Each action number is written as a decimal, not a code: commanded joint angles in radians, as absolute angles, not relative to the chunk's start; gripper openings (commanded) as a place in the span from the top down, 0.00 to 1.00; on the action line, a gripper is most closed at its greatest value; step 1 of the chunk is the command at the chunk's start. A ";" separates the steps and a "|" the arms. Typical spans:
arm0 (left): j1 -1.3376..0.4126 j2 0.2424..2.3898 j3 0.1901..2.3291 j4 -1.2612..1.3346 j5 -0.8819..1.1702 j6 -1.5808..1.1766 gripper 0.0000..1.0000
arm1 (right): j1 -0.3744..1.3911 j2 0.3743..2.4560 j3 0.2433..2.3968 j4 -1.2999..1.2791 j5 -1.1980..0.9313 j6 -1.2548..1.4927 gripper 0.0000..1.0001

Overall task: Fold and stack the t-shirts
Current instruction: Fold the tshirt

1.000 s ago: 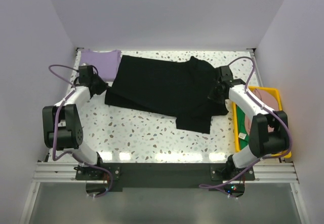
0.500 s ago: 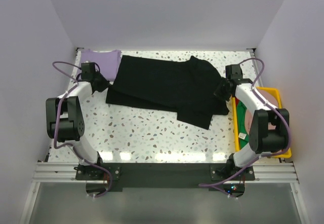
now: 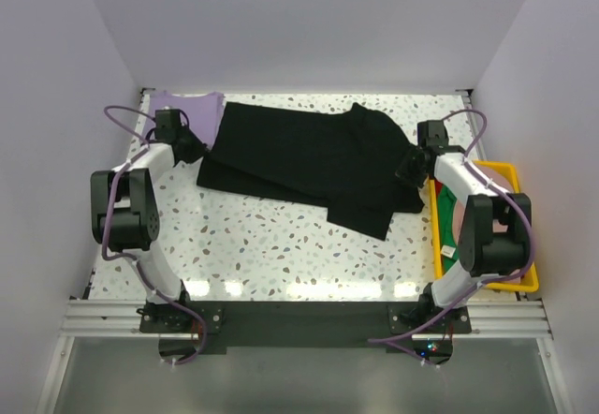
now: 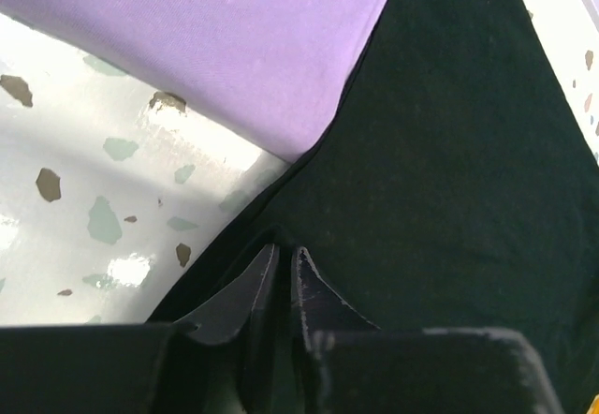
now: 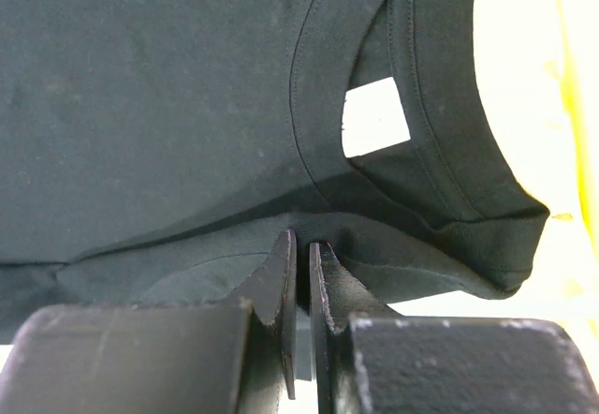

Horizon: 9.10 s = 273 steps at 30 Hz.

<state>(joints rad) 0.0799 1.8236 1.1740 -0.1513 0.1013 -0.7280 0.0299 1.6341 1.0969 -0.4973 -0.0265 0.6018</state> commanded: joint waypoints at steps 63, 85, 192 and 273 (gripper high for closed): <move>0.037 1.621 0.787 -0.055 -0.058 -0.799 0.53 | 0.296 1.378 0.753 -0.365 0.003 0.686 1.00; 0.020 1.637 0.818 -0.074 -0.052 -0.782 0.54 | 0.172 1.899 1.477 -0.405 -0.189 0.684 1.00; 0.026 1.566 0.775 -0.048 -0.038 -0.775 0.42 | 0.121 1.618 1.154 -0.523 0.236 0.517 0.50; -0.147 1.226 0.411 -0.067 -0.077 -0.893 0.53 | 0.495 1.346 0.586 -0.417 0.130 0.739 0.43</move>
<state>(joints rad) -0.1398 1.2484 0.4557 -0.0727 -0.0570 -0.8440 0.4953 1.3746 0.6582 -0.3531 0.1356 0.7017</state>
